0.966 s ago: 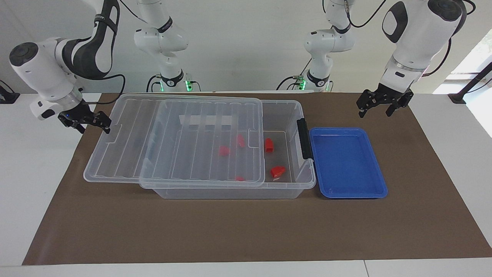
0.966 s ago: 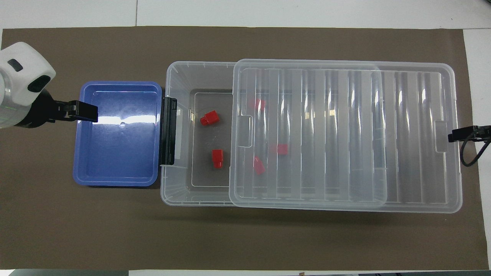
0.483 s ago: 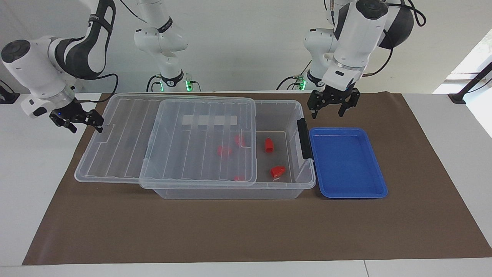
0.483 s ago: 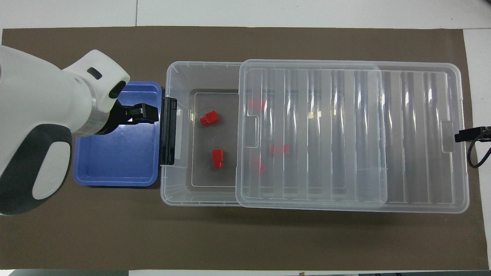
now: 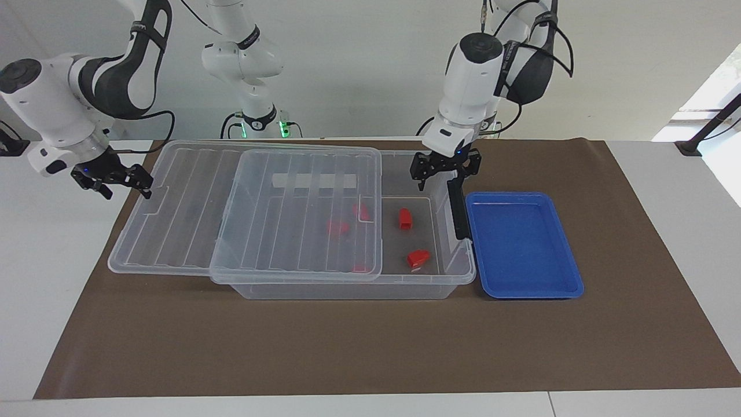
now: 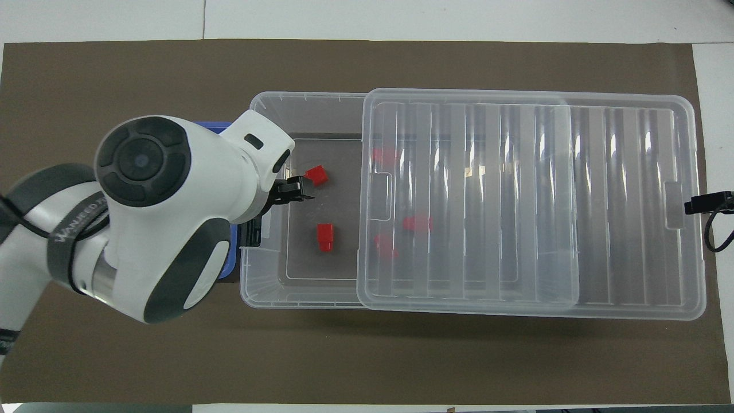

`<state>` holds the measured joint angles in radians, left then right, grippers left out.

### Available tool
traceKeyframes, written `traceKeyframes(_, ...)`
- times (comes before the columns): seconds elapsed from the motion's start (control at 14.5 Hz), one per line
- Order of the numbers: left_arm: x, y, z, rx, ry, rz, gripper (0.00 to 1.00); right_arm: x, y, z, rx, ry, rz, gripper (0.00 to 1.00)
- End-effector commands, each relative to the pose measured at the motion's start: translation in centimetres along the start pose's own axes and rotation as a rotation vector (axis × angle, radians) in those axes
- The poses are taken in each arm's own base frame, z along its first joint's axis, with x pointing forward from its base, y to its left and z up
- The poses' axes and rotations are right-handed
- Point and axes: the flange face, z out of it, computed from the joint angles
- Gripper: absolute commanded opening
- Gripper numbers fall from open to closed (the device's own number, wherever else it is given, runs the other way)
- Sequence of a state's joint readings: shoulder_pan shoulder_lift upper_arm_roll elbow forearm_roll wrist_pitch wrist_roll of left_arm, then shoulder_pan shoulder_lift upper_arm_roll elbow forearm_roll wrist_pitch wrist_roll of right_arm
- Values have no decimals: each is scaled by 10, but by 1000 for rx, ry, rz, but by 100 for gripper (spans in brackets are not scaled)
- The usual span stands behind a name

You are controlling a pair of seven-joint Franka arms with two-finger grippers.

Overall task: Place red block in blue tray from box
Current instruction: 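Move the left gripper over the box toward a red block, then lower the left gripper and grasp the red block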

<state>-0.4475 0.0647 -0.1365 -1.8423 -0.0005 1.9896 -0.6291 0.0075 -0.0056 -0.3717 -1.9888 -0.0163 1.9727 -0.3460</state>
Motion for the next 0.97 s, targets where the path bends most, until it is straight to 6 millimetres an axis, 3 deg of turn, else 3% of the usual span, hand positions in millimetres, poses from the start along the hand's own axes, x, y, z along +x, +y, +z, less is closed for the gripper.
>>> traceKeyframes(0.0, -9, 17, 41, 0, -4, -16, 99, -5, 7, 0, -14, 10, -38, 100)
traceKeyframes(0.21, -20, 19, 75, -3, -5, -22, 99, -4, 7, -1, -14, 10, -36, 100)
traceKeyframes(0.41, -29, 15, 98, 5, -16, -18, 95, 2, 3, -17, -15, 4, -41, 100)
traceKeyframes(0.76, -45, 10, 134, 0, -14, -8, 91, 25, -32, -55, -18, -24, -58, 100)
traceKeyframes(0.9, -50, 18, 151, 9, -32, 6, 91, 31, -52, -75, -17, -26, -68, 100)
